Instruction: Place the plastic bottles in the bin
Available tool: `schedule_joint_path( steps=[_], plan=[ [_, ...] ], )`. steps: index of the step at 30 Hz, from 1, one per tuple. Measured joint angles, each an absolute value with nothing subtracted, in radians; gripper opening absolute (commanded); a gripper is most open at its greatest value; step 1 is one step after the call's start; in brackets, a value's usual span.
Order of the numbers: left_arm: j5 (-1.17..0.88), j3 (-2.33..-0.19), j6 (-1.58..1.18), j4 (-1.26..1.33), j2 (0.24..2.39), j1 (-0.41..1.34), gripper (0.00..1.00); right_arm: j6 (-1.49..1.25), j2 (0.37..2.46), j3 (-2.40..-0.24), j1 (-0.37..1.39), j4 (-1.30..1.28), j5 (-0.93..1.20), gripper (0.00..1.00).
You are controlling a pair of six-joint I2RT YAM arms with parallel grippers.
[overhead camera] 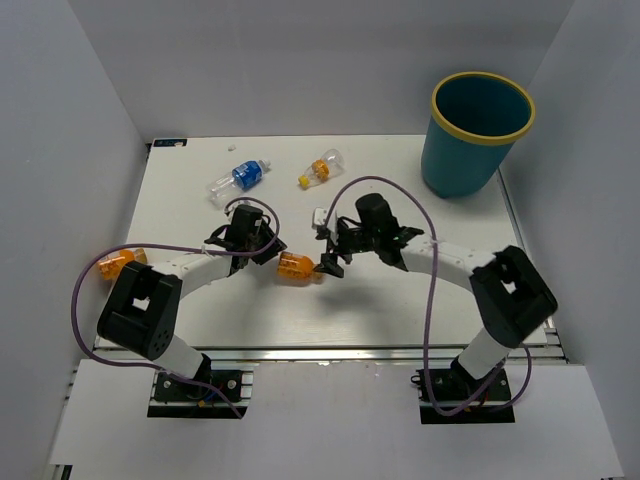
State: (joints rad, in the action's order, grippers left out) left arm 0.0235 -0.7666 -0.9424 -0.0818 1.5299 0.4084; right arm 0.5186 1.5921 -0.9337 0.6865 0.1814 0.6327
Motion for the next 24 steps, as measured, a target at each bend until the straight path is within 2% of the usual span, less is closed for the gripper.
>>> schedule_joint_path(
  steps=[7, 13, 17, 20, 23, 24],
  plan=[
    [0.014, -0.767, -0.936, -0.078, 1.531, 0.417, 0.44, 0.62, 1.745, -1.018, 0.779, 0.126, 0.603, 0.89],
    [0.016, -0.767, -0.932, -0.079, 1.532, 0.417, 0.44, 0.568, 1.82, -1.042, 0.826, 0.185, 0.553, 0.89],
    [0.022, -0.768, -0.928, -0.083, 1.531, 0.419, 0.42, 0.505, 1.843, -1.023, 0.842, 0.258, 0.482, 0.84],
    [0.031, -0.768, -0.924, -0.091, 1.529, 0.42, 0.42, 0.462, 1.848, -1.0, 0.852, 0.31, 0.411, 0.76],
    [0.042, -0.768, -0.92, -0.105, 1.516, 0.421, 0.42, 0.432, 1.854, -0.992, 0.855, 0.347, 0.356, 0.61],
    [0.046, -0.768, -0.918, -0.108, 1.51, 0.421, 0.41, 0.426, 1.854, -0.991, 0.855, 0.353, 0.343, 0.5]
  ],
)
